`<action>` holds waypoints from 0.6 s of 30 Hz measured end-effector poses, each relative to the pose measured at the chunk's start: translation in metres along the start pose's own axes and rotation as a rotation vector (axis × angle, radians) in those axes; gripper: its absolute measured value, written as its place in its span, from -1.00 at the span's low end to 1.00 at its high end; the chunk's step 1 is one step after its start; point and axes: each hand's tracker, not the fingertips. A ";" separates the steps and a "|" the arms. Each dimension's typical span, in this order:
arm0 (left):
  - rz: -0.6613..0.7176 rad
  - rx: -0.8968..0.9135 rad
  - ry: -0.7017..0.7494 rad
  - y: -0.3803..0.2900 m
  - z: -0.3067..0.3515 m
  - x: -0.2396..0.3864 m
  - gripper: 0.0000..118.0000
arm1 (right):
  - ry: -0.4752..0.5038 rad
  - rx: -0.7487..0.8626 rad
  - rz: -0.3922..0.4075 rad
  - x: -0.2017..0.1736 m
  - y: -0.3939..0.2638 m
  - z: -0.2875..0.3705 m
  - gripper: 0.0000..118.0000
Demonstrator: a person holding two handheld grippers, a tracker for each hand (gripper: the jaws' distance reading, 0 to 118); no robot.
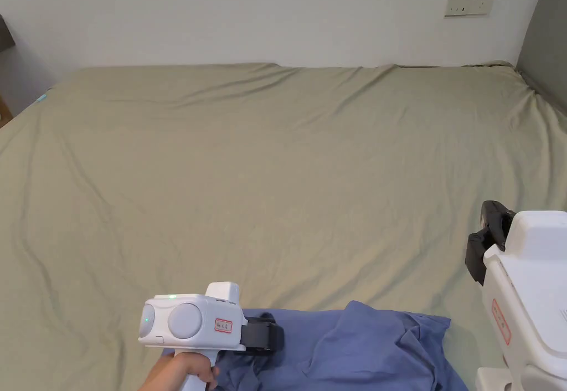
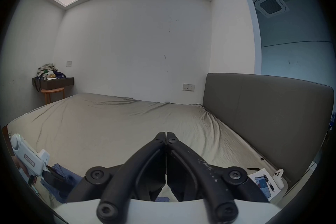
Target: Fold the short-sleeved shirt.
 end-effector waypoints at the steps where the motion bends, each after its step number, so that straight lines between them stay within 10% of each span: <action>1: 0.007 0.003 -0.009 -0.002 0.000 0.001 0.97 | -0.002 -0.001 0.000 0.001 0.000 0.000 -0.95; 10: -0.035 0.386 0.029 -0.005 0.080 -0.004 0.65 | 0.002 -0.002 -0.005 -0.001 0.002 0.000 -0.95; 15: -0.121 0.553 0.235 -0.018 0.102 -0.009 -0.96 | 0.012 0.001 0.001 -0.007 0.004 0.000 -0.95; 18: -0.094 0.535 0.250 -0.026 0.098 -0.019 -1.00 | 0.014 -0.003 0.003 -0.008 0.003 -0.002 -0.95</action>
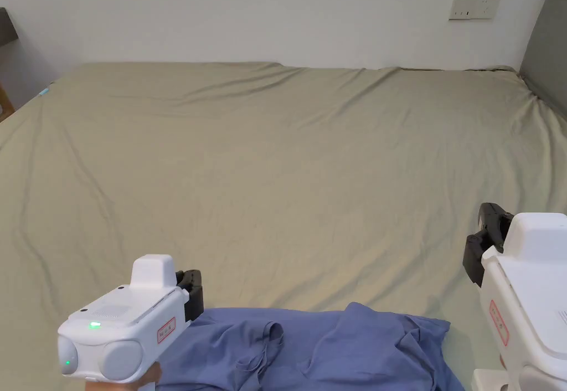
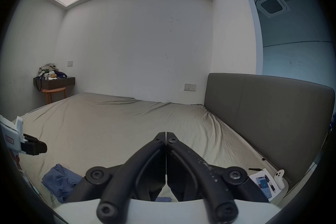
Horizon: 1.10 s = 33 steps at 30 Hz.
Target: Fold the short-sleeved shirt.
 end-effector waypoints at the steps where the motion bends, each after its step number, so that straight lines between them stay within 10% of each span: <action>1: 0.007 -0.017 0.018 -0.006 -0.002 -0.001 -1.00 | 0.000 0.000 -0.002 0.000 0.000 0.000 -0.95; 27: -0.095 -0.303 -0.083 -0.095 -0.090 0.111 -1.00 | -0.044 -0.045 -0.004 0.021 -0.012 0.002 -0.95; 33: 0.066 -0.251 -0.202 -0.054 -0.049 0.075 -1.00 | -0.036 -0.034 -0.006 0.018 -0.007 0.009 -0.95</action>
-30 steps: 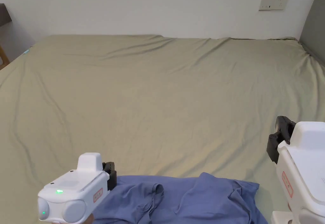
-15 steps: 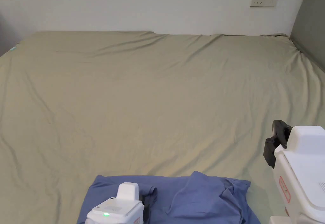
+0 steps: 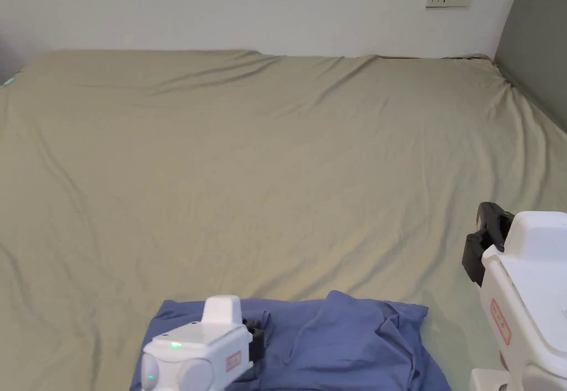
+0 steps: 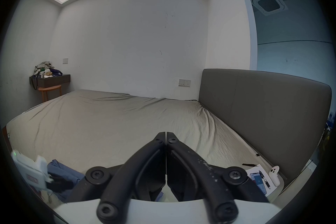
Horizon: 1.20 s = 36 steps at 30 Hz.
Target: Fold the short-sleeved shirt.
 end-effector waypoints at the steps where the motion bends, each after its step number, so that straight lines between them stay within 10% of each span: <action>1: 0.012 0.011 -0.032 0.008 0.013 -0.008 -1.00 | 0.002 0.003 0.002 -0.001 0.001 0.001 -0.95; 11: 0.195 -0.097 -0.007 0.040 0.067 -0.119 -0.85 | 0.033 0.013 0.004 -0.022 0.005 -0.003 -0.95; 17: 0.360 -0.214 -0.094 0.027 0.050 -0.179 0.92 | 0.060 -0.011 0.016 -0.035 0.001 -0.010 -0.95; 23: 0.446 -0.183 -0.120 0.016 0.020 -0.225 0.82 | 0.052 -0.038 0.035 -0.040 -0.005 -0.017 -0.95; 31: 0.451 -0.181 -0.128 0.008 0.003 -0.214 -0.59 | 0.044 -0.064 0.022 -0.038 -0.009 -0.022 -0.95; 36: 0.393 -0.198 -0.056 0.012 0.009 -0.191 -0.87 | 0.048 -0.066 0.008 -0.037 -0.009 -0.021 -0.95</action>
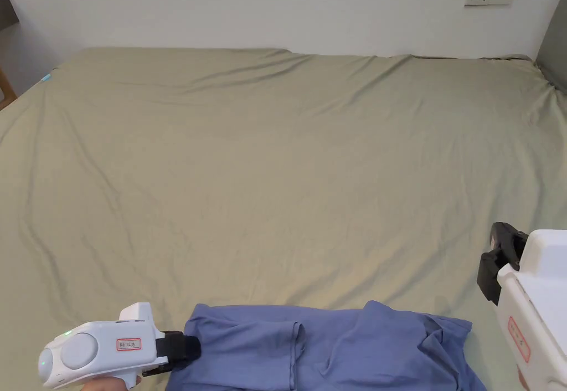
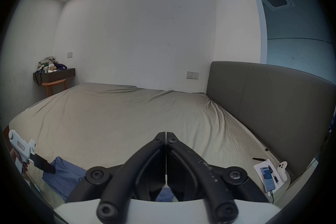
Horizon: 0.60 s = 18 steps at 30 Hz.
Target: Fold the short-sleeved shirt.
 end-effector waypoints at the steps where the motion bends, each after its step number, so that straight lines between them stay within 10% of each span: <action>1: -0.010 0.021 -0.002 -0.001 0.007 0.005 -0.87 | 0.000 0.003 -0.001 0.000 0.001 0.001 -0.95; 18: -0.094 0.200 0.189 0.010 0.134 0.029 -0.90 | 0.042 0.058 -0.024 0.000 0.011 0.008 -0.95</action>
